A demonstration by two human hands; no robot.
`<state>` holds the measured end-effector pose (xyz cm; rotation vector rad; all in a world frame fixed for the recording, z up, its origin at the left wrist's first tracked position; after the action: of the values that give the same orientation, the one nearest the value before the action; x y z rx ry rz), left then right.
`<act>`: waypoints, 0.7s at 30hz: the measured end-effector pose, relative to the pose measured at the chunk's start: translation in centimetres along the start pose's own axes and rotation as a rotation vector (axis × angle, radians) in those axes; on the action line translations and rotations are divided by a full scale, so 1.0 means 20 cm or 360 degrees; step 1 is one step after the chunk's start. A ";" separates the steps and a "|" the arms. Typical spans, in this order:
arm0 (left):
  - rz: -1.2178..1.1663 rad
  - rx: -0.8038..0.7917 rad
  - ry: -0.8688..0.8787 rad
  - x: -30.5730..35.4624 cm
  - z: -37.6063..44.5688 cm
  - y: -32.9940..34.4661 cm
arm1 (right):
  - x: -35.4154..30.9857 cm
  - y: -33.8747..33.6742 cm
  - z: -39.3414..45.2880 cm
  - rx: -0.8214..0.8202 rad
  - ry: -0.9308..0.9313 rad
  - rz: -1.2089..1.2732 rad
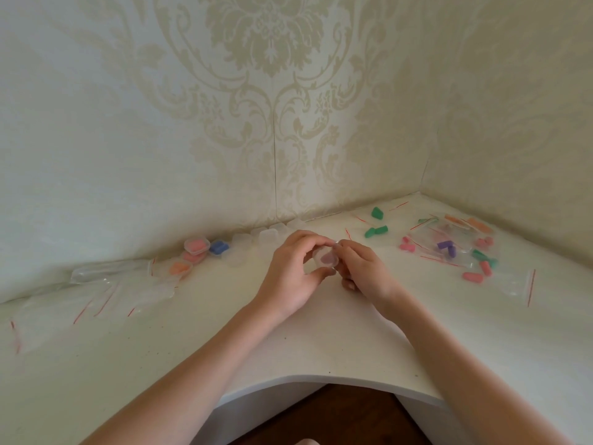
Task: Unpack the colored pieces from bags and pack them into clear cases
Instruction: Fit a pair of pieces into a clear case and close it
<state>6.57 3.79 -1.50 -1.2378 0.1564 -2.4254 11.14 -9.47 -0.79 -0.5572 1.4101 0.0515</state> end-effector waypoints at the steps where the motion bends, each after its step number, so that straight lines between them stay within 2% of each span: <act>1: 0.0021 -0.0012 0.0002 0.00 0.00 0.01 | 0.00 0.00 0.00 0.0011 0.0002 -0.0002; 3: 0.0003 -0.0005 -0.0006 0.01 -0.01 0.02 | 0.00 0.00 0.01 0.0047 0.0035 0.0028; 6: -0.0226 0.0124 -0.0108 0.02 -0.01 0.03 | 0.01 -0.01 0.02 0.0136 0.0085 0.0130; 12: -0.0556 0.0245 -0.0553 0.02 0.01 -0.01 | 0.03 -0.03 0.04 0.0346 0.0007 0.0140; 15: -0.0544 0.0088 -0.0825 0.01 0.00 -0.01 | 0.03 -0.03 0.03 0.0279 -0.0065 0.0103; 18: -0.0639 -0.0179 -0.0917 0.01 -0.01 0.01 | 0.03 -0.01 0.02 0.0204 -0.0180 -0.0068; 21: -0.0752 -0.0204 -0.1074 0.04 -0.01 0.02 | 0.05 -0.01 0.03 0.0283 -0.0220 -0.0210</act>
<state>6.09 3.01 -1.20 -2.2830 -0.2028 -2.2093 11.95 -9.61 -1.58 -0.4883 1.2268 -0.1376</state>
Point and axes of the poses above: each hand's wrist, its own z-axis towards the middle knuckle, its own y-axis out of the palm, x = y × z, the point moved 1 cm from there along z, towards the middle knuckle, and after that the axes turned 9 degrees about -z, right-handed, at the moved point
